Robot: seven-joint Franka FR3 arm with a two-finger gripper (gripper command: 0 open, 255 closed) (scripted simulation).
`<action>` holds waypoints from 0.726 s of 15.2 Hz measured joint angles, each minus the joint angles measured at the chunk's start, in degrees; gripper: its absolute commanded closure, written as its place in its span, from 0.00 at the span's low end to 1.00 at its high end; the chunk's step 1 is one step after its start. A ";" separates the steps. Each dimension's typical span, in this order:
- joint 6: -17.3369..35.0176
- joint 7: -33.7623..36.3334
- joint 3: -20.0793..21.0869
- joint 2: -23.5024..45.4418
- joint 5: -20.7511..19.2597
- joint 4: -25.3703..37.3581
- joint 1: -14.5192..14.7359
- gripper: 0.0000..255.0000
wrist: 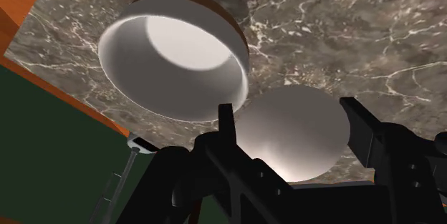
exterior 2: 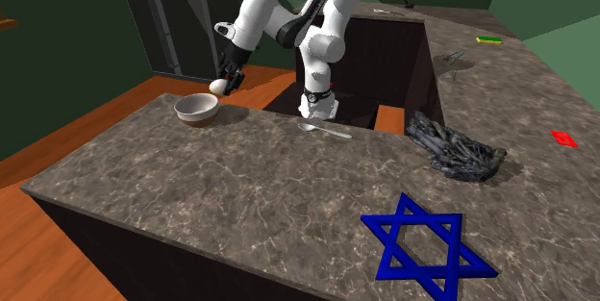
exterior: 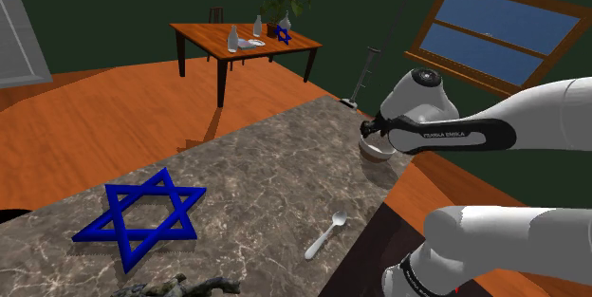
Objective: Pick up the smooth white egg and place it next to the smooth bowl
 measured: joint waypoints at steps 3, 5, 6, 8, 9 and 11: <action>2.82 -4.59 -4.33 2.45 -1.76 0.84 -2.65 1.00; 4.81 -8.11 -7.61 4.68 -2.81 1.88 -4.32 1.00; 5.59 -9.38 -8.76 6.06 -3.13 2.77 -4.88 1.00; 6.77 -12.24 -11.36 8.53 -3.44 4.65 -5.68 1.00; 6.75 -13.99 -12.90 9.08 -3.19 5.49 -5.70 1.00; 8.49 -17.91 -16.44 12.18 -3.08 7.59 -6.23 1.00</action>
